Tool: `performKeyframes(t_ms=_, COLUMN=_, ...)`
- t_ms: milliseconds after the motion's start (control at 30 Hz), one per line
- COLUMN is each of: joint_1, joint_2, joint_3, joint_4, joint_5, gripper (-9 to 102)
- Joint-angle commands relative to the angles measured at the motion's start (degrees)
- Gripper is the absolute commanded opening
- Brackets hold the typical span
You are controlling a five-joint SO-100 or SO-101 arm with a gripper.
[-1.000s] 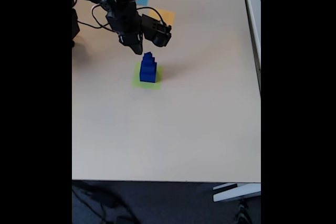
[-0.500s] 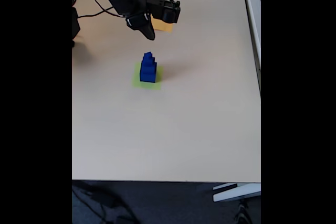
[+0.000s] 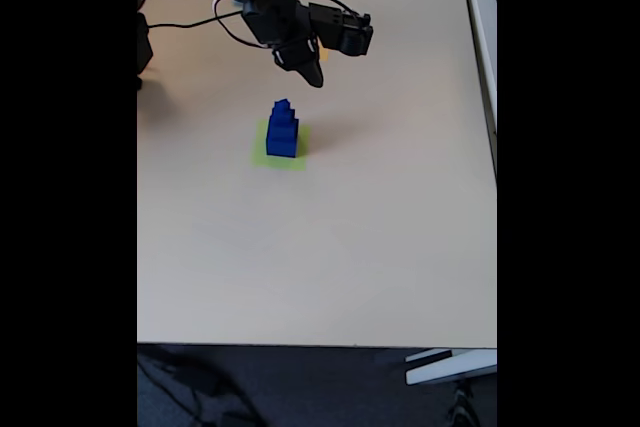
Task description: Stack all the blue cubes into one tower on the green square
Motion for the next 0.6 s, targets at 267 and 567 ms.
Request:
performKeyframes(t_ms=267, joint_1=0.79, joint_2=3.43, joint_3=12.92, joint_4=-8.88, joint_5=0.18, gripper=0)
performKeyframes(t_ms=567, joint_1=1.85, joint_2=4.57, joint_3=11.78, joint_4=-8.53, joint_5=-2.02, gripper=0)
